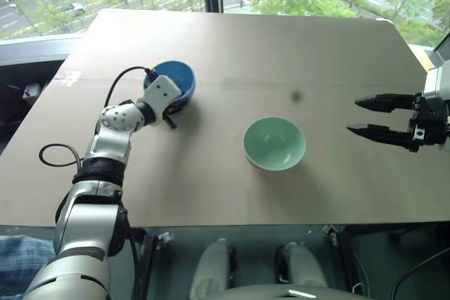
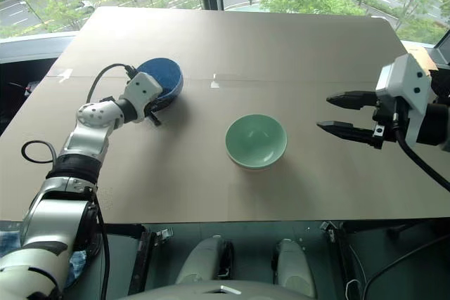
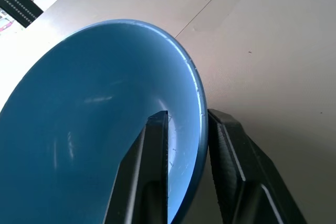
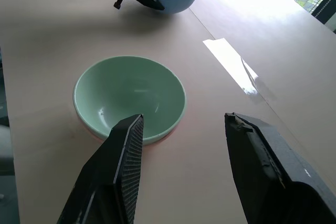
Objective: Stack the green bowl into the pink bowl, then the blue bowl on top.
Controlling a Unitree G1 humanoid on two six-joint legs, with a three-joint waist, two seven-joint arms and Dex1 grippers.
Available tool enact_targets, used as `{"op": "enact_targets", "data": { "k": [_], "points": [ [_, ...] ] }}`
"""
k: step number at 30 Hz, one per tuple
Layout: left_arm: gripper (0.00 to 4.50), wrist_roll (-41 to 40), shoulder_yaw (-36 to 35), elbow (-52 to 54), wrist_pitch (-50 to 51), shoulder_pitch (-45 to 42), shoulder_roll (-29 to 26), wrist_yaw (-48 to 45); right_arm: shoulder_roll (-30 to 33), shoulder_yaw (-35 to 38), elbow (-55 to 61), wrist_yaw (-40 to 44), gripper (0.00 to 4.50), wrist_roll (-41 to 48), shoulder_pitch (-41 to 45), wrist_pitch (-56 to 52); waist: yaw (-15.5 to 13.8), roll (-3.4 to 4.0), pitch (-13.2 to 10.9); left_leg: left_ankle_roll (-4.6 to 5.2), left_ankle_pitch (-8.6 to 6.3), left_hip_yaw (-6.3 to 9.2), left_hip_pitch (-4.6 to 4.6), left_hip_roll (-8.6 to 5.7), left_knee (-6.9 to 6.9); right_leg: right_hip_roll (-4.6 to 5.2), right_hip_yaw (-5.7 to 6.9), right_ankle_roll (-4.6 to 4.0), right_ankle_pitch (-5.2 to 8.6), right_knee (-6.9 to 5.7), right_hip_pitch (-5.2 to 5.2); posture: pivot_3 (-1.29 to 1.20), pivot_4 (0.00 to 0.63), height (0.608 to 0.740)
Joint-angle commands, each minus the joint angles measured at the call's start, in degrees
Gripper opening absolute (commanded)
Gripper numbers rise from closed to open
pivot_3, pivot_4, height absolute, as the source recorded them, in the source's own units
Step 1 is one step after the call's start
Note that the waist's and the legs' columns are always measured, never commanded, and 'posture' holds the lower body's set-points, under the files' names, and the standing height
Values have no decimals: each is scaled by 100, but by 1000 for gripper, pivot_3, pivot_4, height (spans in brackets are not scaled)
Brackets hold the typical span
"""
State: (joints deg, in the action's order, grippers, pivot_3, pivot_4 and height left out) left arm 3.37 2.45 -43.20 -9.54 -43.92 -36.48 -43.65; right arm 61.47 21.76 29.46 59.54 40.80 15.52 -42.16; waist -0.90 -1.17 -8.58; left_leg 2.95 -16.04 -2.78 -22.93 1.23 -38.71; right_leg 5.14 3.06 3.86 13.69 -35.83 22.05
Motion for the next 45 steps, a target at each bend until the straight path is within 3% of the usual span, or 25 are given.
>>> {"op": "enact_targets", "data": {
  "k": [1,9,22,34,45],
  "points": [
    [26,48,24,-148,-267,-257,-28,-52,98,136,96,-50,2569,-53,-74,103,0,0,0,0,0,0,-1,0,0,0,0,0,0,0,0,0,150,740],
    [26,105,138,-638,-557,-743,-18,-385,111,273,143,-6,2569,1,-249,109,-6,-1,-1,1,-1,2,-4,-1,-4,-1,3,1,0,0,0,0,150,740],
    [26,-111,721,-562,-1417,-2065,605,-2303,7,977,4,333,2569,34,-819,547,-24,-5,-3,20,-12,8,-29,-15,-48,-1,14,6,-3,0,-1,0,150,740],
    [26,-1369,1164,1426,-909,-1563,1141,-4776,-409,2034,703,492,2569,775,-1769,509,-2,-3,-3,21,-13,21,-40,-4,-58,-2,20,9,-4,-1,-1,0,150,740],
    [26,-1885,1901,1859,-658,-1399,831,-4885,-589,2472,794,83,2569,1348,-1873,493,-5,-3,-3,25,-15,13,5,2,-61,-2,1,8,-3,1,-33,0,150,740]
  ]
}}
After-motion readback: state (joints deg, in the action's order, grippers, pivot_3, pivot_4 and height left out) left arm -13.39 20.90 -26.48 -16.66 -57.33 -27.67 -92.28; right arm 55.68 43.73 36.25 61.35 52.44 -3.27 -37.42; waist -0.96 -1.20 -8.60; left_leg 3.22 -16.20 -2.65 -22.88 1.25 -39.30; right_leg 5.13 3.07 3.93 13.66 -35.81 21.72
